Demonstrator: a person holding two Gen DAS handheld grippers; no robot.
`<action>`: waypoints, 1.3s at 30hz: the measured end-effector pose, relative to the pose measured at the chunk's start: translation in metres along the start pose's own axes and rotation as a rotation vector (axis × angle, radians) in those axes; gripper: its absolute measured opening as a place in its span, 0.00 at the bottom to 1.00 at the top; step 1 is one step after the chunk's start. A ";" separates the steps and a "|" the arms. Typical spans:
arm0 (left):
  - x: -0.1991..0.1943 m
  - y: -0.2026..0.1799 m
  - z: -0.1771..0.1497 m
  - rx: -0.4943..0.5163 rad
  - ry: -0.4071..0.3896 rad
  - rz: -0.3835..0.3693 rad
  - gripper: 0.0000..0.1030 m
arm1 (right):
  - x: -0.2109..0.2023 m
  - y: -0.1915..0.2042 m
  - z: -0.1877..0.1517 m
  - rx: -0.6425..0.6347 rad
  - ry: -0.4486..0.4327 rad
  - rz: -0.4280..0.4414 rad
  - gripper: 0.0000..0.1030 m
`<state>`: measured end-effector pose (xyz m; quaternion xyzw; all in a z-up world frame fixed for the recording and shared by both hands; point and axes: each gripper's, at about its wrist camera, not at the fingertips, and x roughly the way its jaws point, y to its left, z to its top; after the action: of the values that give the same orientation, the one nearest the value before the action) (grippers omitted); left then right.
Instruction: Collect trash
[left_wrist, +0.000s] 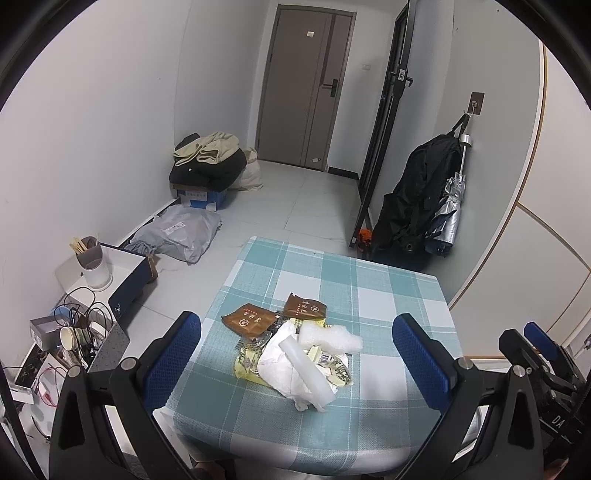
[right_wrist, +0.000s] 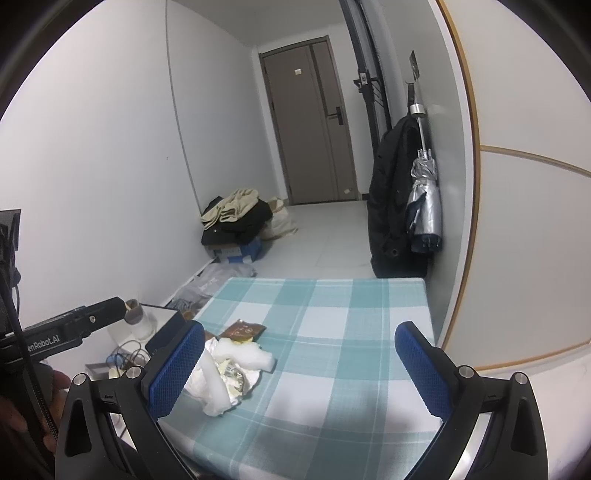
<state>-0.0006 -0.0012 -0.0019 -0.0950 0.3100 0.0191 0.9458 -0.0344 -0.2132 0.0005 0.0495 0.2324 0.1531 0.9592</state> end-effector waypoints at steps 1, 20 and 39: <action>0.000 0.000 0.000 0.000 0.002 0.000 0.99 | 0.000 0.000 0.000 0.000 -0.001 0.001 1.00; 0.000 0.002 0.002 -0.018 0.005 -0.021 0.99 | 0.002 0.002 0.000 -0.006 0.004 0.010 1.00; 0.004 0.011 0.005 -0.056 0.018 -0.037 0.99 | 0.001 0.002 0.001 0.015 -0.005 0.028 1.00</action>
<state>0.0047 0.0101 -0.0018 -0.1272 0.3160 0.0092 0.9402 -0.0335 -0.2107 0.0009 0.0604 0.2302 0.1649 0.9572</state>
